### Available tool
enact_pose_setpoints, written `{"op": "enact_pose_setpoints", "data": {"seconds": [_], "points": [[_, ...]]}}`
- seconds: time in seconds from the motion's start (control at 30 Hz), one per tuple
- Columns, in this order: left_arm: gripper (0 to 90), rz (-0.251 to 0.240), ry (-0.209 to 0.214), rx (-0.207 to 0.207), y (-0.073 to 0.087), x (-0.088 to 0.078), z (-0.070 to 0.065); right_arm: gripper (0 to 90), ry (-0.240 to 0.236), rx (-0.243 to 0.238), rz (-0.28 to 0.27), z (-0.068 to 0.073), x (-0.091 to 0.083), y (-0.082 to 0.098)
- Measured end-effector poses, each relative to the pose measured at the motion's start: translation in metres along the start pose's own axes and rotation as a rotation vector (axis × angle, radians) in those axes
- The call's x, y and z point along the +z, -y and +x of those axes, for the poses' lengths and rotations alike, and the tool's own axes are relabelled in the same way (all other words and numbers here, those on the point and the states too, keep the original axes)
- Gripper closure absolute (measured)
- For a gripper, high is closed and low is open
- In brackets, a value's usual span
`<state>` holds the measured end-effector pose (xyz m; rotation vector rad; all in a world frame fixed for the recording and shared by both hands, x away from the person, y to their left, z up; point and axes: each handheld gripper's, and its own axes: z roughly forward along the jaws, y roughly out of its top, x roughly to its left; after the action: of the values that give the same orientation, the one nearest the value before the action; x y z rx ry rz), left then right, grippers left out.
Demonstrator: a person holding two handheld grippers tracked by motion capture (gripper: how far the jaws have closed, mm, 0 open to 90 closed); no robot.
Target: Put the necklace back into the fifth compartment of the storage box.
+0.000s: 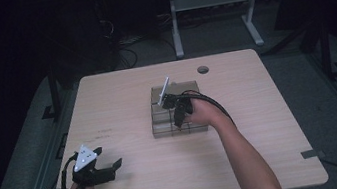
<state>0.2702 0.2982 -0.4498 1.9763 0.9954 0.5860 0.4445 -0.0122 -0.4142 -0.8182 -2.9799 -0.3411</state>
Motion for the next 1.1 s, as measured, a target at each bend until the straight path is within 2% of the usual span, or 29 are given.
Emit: {"op": "enact_pose_setpoints", "data": {"seconds": [0.3,0.57,1.1], "points": [[14.3,-0.003,0.001,-0.010,0.000,0.001,0.000,77.1,-0.013,0.001,-0.021,-0.001,-0.005,0.003],[14.3,0.000,0.010,0.000,-0.001,0.003,-0.002,74.4,-0.019,0.000,-0.018,-0.002,-0.006,0.004],[14.3,0.004,0.013,0.012,-0.001,0.002,-0.004,67.5,-0.012,0.013,-0.071,0.003,-0.024,0.017]]}}
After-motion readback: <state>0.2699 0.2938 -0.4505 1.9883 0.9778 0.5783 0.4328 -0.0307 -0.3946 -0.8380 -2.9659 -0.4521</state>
